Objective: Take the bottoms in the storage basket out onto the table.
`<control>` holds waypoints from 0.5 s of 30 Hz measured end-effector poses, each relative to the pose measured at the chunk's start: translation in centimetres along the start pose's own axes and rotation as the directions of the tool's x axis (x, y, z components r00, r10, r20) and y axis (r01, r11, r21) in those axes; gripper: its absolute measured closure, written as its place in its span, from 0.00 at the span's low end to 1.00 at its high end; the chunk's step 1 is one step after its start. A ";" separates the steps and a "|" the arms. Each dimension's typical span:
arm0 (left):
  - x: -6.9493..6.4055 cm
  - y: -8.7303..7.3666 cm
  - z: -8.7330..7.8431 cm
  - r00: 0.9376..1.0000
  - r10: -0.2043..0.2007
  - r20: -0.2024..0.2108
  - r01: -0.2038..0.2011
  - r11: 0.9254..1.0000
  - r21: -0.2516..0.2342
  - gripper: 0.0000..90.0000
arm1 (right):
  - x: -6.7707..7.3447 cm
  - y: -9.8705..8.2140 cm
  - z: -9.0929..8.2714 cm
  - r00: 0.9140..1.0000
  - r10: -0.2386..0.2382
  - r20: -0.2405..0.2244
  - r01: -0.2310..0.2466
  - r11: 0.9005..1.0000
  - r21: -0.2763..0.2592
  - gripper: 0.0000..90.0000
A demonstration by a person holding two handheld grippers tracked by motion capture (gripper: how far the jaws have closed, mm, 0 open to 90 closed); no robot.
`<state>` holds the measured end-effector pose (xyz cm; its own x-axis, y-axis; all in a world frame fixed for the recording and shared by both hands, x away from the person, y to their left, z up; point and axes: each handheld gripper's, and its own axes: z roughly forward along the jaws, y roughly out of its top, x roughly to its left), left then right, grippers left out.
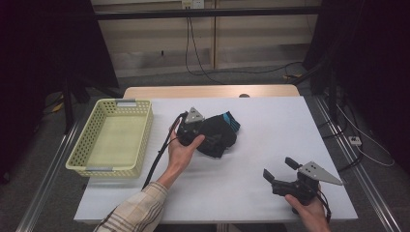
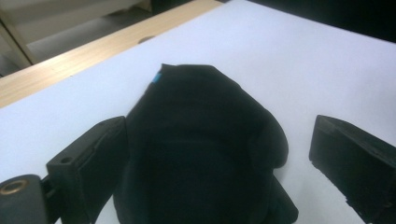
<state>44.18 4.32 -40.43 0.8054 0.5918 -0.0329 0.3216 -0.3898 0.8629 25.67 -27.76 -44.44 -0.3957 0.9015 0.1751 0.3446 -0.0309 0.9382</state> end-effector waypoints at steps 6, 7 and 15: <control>0.4 -0.2 -0.6 1.000 -0.023 -0.006 0.022 0.999 -0.029 0.06 | 0.4 0.1 0.6 1.000 -0.001 -0.004 0.001 1.000 0.004 0.05; 0.6 -0.1 -0.7 1.000 -0.029 -0.002 0.029 0.999 -0.028 0.06 | 0.5 0.1 0.7 1.000 -0.003 -0.007 0.003 1.000 0.005 0.05; 0.6 0.2 -1.3 1.000 -0.022 -0.020 0.021 0.998 -0.059 0.06 | 0.2 0.0 0.9 1.000 0.004 -0.003 -0.004 1.000 0.015 0.05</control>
<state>44.08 5.47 -39.59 0.7881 0.6141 -0.0420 0.3083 -0.3347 0.8905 26.32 -27.21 -44.68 -0.3967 0.9003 0.1793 0.3584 -0.0280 0.9332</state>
